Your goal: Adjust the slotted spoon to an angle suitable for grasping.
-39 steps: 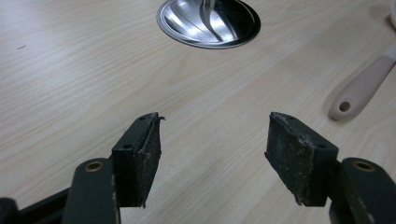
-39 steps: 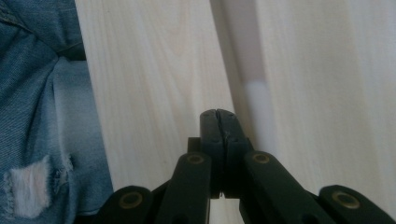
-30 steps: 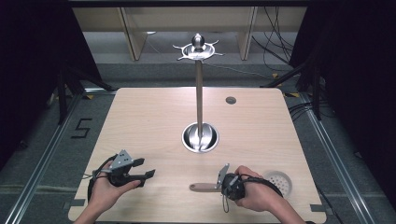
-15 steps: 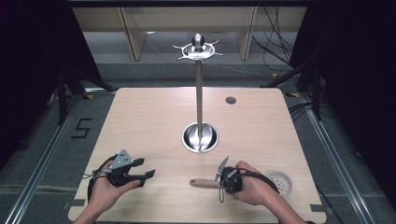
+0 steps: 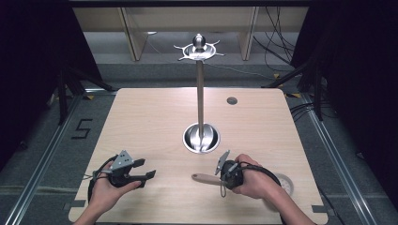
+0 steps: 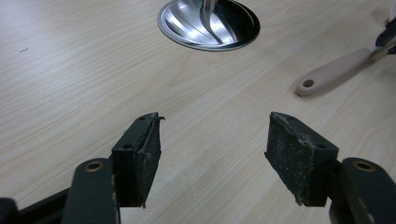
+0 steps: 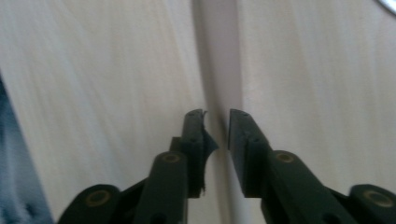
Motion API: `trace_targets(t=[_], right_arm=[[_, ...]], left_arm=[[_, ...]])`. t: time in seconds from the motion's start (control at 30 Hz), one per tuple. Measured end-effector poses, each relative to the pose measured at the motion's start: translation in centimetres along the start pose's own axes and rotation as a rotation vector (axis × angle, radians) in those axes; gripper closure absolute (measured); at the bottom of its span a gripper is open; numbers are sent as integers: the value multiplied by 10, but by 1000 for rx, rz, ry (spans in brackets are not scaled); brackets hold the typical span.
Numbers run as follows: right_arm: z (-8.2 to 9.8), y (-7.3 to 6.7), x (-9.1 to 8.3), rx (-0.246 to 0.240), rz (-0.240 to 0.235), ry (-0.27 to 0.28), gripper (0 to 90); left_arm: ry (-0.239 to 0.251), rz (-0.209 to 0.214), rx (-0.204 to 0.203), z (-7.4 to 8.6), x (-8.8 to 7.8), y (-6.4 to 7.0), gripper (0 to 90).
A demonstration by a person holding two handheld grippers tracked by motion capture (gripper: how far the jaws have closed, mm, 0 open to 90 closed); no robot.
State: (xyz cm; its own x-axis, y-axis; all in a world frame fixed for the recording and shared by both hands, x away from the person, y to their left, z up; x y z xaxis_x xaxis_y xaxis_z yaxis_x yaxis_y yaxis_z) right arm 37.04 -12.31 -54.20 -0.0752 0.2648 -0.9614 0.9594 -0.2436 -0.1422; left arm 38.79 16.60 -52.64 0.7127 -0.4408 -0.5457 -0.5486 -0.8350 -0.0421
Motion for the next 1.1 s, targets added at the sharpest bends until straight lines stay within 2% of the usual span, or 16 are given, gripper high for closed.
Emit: trace_targets(t=[0.07, 0.1, 0.27, 0.3, 0.4, 0.43, 0.47, 0.5, 0.57, 0.7, 0.9, 0.97, 1.0, 1.03, 1.07, 1.1], right_arm=[[1, 3, -1, -1, 30, -26, 716], [2, 9, 0, -29, 45, -65, 681], [3, 14, 7, -26, 39, -103, 644], [3, 19, 12, -66, 30, -120, 640], [3, 21, 17, -70, 24, -123, 647], [3, 22, 18, -71, 25, -129, 654], [2, 19, 19, -42, 17, -130, 661], [1, 22, 19, -75, 19, -133, 664], [0, 18, 19, -43, 1, -140, 714], [0, 18, 19, -30, -29, -142, 750], [0, 19, 18, -65, -11, -118, 755], [0, 17, 15, -64, 9, -76, 756], [-1, 16, 7, -63, 21, -19, 757], [0, 17, 5, -66, 24, -10, 757], [-1, 13, 1, -11, 34, 38, 757], [-1, 13, 1, -11, 34, 38, 757]], left_arm=[[-6, -3, 8, 0, -1, -1, 345], [-1, -8, 2, 0, -1, 0, 345], [-7, -6, 3, 1, -1, -2, 345], [-7, -7, 4, 1, -1, -2, 345], [-7, -6, 22, 1, -1, -3, 345], [-4, -2, 8, 1, -1, -1, 345], [-2, -8, 7, 1, -1, -1, 345], [-3, -10, 14, 1, -1, -2, 345], [-2, -7, 3, 1, 0, -2, 345], [-9, -5, 18, 1, -1, -2, 345], [-2, -7, 3, 1, -1, -2, 345], [-8, -2, 6, 2, 0, -2, 345], [-8, -2, 4, 2, 0, -1, 345], [-11, -2, 3, 2, 0, -1, 345], [-13, -9, 10, 3, 1, -1, 345], [-6, -6, -2, 2, 1, 0, 345]])
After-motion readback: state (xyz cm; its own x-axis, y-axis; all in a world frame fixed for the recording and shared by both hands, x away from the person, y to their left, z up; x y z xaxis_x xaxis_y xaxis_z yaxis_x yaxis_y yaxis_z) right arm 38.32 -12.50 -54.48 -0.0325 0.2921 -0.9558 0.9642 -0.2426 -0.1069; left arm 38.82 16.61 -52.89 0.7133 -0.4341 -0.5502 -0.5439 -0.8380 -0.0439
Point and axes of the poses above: each handheld gripper's, and its own axes: x roughly forward along the jaws, z roughly out of its underside, y roughly to its right, the point moved 9 cm from there along x, roughly forward along the jaws, and after that the axes turned 13 degrees about -z, right-handed, at the moved point
